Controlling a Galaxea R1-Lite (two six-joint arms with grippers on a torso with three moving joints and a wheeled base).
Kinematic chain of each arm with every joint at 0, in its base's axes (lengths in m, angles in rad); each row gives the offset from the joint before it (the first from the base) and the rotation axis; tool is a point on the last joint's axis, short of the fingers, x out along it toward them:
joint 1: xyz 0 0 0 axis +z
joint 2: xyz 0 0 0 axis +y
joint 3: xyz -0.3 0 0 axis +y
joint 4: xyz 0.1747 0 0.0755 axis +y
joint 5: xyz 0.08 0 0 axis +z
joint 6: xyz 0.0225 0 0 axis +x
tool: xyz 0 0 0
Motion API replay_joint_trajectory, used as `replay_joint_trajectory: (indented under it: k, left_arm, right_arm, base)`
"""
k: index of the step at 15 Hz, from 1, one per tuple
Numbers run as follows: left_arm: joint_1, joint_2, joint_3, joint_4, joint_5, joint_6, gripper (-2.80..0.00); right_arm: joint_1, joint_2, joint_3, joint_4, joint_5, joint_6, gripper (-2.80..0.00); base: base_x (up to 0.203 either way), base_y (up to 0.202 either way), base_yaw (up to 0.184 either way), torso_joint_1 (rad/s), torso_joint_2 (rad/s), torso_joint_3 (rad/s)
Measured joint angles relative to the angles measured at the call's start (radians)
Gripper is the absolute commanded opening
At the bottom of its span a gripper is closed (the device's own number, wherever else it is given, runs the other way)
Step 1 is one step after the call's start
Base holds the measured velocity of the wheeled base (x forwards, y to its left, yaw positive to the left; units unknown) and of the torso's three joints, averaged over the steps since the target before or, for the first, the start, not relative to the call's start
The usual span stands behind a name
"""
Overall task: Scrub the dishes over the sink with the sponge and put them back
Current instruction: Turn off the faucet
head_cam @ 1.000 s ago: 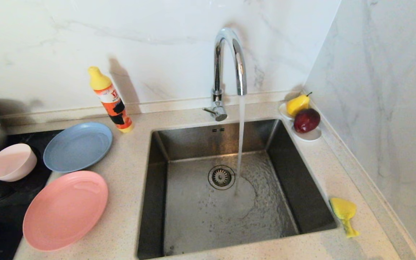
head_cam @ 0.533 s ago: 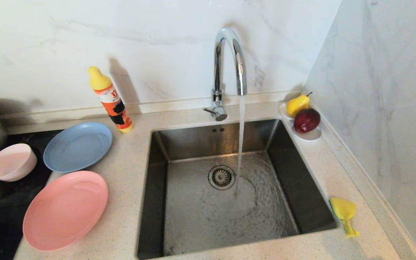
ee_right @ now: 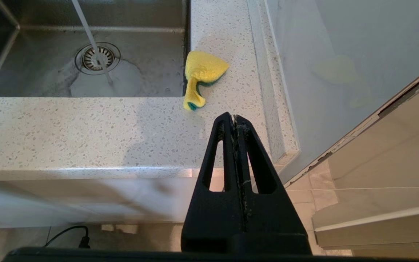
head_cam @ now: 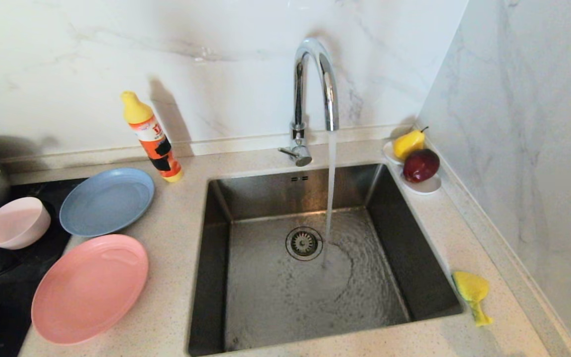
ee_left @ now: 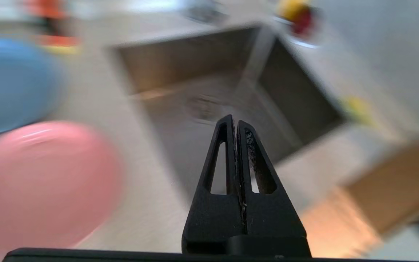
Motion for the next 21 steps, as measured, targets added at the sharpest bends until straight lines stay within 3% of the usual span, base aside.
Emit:
replay_joint_trajectory:
  k: [3,6,10,14,21]
  left_arm:
    - [-0.041,0.292,-0.071,-0.118,-0.164,-0.057,-2.8]
    - [-0.114,0.558,-0.119,-0.285,-0.22,-0.118,-2.8]
    - [-0.228,0.854,-0.151,-0.529,-0.238,-0.189,-2.8]
    - [-0.297,1.053,-0.163,-0.732,-0.24,-0.253,-2.8]
    - [-0.341,1.308,-0.261,-0.884,-0.181,-0.321,-2.8]
  right_arm:
    - [0.0,0.0,0.0,0.0,0.0,0.0,-2.8]
    - [0.0,0.0,0.0,0.0,0.0,0.0,-2.8]
    - [0.0,0.0,0.0,0.0,0.0,0.0,-2.8]
    - [0.0,0.0,0.0,0.0,0.0,0.0,-2.8]
    - [0.0,0.0,0.0,0.0,0.0,0.0,-2.8]
  base:
    - [0.0,0.0,0.0,0.0,0.0,0.0]
    - [0.0,0.0,0.0,0.0,0.0,0.0]
    - [0.0,0.0,0.0,0.0,0.0,0.0]
    - [0.0,0.0,0.0,0.0,0.0,0.0]
    - [0.0,0.0,0.0,0.0,0.0,0.0]
